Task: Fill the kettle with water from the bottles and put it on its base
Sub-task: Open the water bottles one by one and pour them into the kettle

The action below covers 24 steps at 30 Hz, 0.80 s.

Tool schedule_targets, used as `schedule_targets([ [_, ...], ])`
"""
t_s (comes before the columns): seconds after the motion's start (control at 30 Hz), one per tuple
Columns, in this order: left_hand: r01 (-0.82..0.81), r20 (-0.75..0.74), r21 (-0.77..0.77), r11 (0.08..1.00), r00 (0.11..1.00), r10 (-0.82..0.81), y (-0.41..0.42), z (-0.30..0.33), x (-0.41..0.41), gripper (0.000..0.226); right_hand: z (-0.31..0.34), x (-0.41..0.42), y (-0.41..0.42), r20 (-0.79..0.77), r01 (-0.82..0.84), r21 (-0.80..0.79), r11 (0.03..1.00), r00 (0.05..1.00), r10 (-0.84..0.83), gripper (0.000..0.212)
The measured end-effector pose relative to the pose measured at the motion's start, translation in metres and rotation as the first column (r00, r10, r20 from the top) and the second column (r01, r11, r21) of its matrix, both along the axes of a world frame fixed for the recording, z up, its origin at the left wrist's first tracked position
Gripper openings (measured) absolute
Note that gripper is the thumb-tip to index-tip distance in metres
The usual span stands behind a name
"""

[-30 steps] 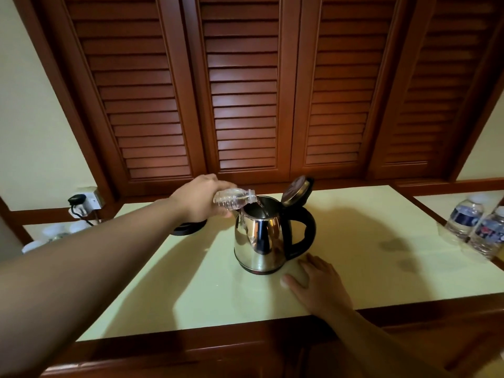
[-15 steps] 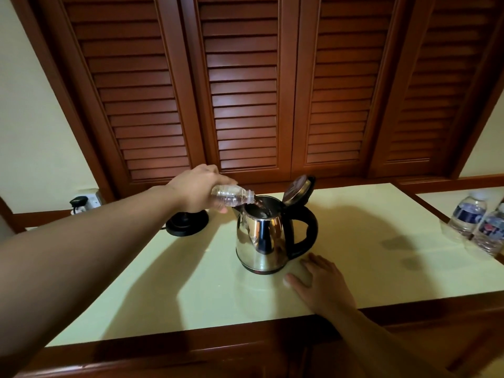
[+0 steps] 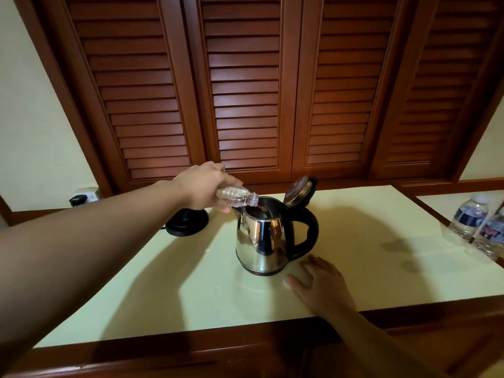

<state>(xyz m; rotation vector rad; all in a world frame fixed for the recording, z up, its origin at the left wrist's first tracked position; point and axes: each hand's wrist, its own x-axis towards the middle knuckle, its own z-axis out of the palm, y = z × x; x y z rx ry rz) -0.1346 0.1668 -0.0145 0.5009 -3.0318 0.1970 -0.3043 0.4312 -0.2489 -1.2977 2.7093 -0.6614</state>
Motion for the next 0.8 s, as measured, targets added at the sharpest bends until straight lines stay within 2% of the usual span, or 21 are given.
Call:
schedule_targets([
  [0.37,0.024,0.048,-0.036,0.999,0.999,-0.023,-0.003,0.009,-0.007,0.081,0.001,0.000,0.000,0.018,-0.001,-0.004,1.000,1.000,0.001,0.086],
  [0.63,0.035,-0.001,0.040,0.999,0.999,-0.035,-0.005,0.018,-0.012,0.061,0.002,0.001,0.000,-0.010,-0.003,0.011,1.000,1.000,0.003,0.076],
  [0.8,0.062,0.006,0.029,0.998,0.998,-0.062,-0.002,0.025,-0.014,0.061,0.002,0.002,-0.002,-0.015,0.003,0.012,1.000,1.000,-0.003,0.071],
])
